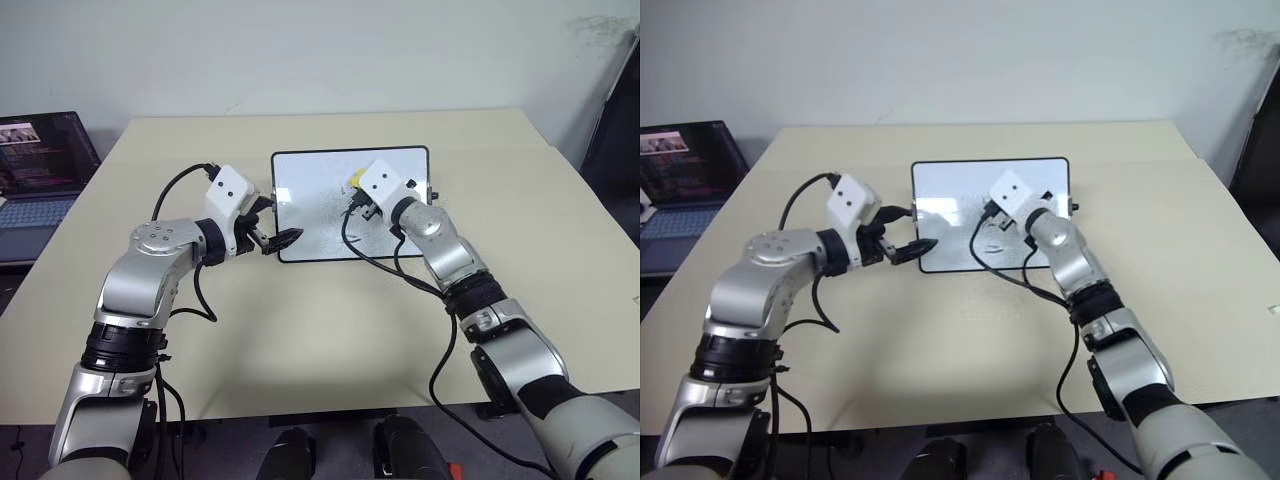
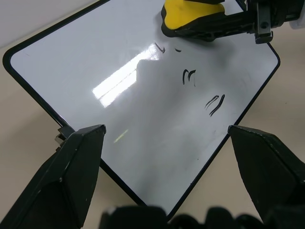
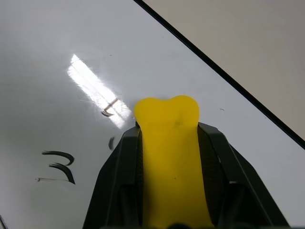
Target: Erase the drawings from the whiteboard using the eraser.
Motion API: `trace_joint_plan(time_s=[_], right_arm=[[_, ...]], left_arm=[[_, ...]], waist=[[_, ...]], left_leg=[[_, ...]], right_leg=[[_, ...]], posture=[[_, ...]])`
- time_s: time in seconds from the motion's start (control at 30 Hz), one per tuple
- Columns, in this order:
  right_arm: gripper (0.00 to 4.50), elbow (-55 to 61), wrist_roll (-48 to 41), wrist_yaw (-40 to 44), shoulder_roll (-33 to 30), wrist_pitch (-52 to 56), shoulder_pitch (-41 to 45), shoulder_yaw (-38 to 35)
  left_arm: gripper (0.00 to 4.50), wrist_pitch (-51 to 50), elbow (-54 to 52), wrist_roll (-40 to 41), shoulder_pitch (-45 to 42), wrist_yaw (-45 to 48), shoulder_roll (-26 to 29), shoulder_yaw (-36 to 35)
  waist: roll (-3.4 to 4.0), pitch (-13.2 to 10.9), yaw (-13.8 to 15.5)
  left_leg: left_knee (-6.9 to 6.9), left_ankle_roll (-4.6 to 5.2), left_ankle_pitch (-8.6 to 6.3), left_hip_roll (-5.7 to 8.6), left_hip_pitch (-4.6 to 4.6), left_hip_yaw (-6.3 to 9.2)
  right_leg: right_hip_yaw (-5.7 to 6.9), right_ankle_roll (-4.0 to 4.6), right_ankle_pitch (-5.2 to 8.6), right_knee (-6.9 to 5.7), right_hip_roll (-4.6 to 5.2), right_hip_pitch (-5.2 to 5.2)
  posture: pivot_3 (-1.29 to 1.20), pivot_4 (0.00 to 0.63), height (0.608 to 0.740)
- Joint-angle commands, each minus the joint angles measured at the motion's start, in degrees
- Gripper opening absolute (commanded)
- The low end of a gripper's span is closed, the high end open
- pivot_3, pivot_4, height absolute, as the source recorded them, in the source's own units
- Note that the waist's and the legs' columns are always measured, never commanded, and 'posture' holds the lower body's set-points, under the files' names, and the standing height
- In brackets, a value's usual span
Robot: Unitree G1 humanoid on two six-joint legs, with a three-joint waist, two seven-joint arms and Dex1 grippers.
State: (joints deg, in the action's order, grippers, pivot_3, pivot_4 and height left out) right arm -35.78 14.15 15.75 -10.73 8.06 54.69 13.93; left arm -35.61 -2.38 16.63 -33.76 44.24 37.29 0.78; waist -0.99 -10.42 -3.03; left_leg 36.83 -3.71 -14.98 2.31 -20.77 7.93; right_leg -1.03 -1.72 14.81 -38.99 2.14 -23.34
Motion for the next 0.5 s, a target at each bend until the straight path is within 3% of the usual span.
trace_joint_plan(time_s=[0.03,0.5], right_arm=[[1.23,0.2,-0.2,-1.1,-1.8,2.9,-1.8,-2.4],[1.23,-2.7,2.5,1.5,6.0,1.4,0.7,3.5]], left_arm=[[4.50,0.4,-2.5,0.3,0.0,-0.5,0.2,-1.3],[4.50,0.5,-2.5,0.2,0.0,-0.6,-0.1,-1.1]], waist=[[0.00,0.0,0.0],[0.00,0.0,-1.6]], left_leg=[[0.00,0.00,0.00,0.00,0.00,0.00],[-0.05,0.00,0.00,-0.01,0.13,-0.13]], right_leg=[[0.00,0.00,0.00,0.00,0.00,0.00],[-0.07,0.11,-0.07,0.00,-0.10,0.01]], posture=[[0.00,0.150,0.740],[0.00,0.150,0.740]])
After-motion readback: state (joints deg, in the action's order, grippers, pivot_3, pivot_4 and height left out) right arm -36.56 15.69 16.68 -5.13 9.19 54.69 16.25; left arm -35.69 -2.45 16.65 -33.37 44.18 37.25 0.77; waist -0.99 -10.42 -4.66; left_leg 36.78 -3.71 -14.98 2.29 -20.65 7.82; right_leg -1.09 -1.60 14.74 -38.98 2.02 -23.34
